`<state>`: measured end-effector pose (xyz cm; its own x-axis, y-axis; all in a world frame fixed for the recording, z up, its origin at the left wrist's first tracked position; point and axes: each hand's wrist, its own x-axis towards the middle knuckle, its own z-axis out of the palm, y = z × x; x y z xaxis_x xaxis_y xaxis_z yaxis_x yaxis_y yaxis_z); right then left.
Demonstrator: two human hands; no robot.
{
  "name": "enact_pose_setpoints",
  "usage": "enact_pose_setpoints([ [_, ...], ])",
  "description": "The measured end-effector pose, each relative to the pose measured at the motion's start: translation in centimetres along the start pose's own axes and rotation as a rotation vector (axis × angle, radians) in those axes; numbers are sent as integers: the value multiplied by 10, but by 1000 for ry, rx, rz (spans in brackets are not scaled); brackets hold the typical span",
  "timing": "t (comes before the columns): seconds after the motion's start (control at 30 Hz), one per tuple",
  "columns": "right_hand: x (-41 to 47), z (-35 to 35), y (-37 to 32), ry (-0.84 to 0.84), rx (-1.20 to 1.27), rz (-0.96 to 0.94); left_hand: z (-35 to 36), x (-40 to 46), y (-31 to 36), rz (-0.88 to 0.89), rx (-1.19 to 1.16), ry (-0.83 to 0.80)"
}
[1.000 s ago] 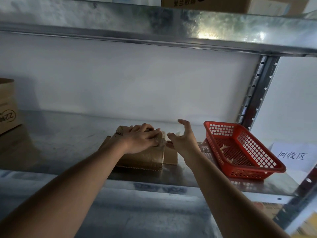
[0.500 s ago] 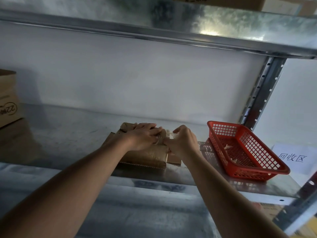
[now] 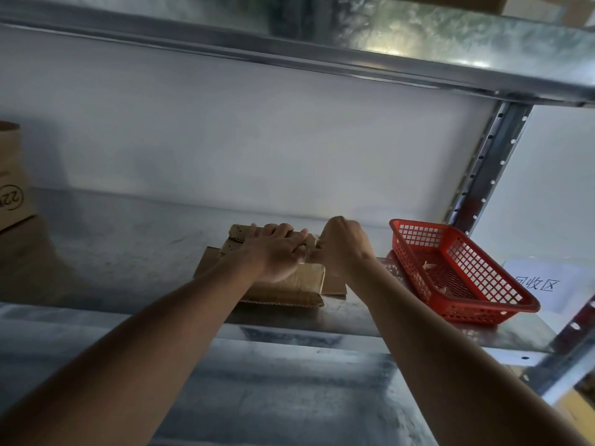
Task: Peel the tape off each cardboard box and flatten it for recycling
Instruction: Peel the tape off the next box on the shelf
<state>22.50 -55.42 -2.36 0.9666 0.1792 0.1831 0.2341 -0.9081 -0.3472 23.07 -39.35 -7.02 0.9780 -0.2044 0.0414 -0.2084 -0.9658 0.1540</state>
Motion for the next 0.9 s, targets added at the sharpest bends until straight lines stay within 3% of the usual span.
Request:
enact_pose_setpoints([
  [0.23, -8, 3, 41, 13, 670, 158, -5, 3, -17, 106, 19, -5],
  [0.4, -11, 18, 55, 35, 802, 122, -6, 9, -22, 129, -12, -18],
  [0.7, 1, 15, 40, 22, 1292, 192, -20, 5, -31, 218, -26, -25],
  [0.8, 4, 17, 41, 41, 1264, 196, -28, 4, -25, 168, 30, -49],
  [0.9, 4, 22, 43, 181, 1123, 160, -35, 5, -4, 106, 87, -79],
])
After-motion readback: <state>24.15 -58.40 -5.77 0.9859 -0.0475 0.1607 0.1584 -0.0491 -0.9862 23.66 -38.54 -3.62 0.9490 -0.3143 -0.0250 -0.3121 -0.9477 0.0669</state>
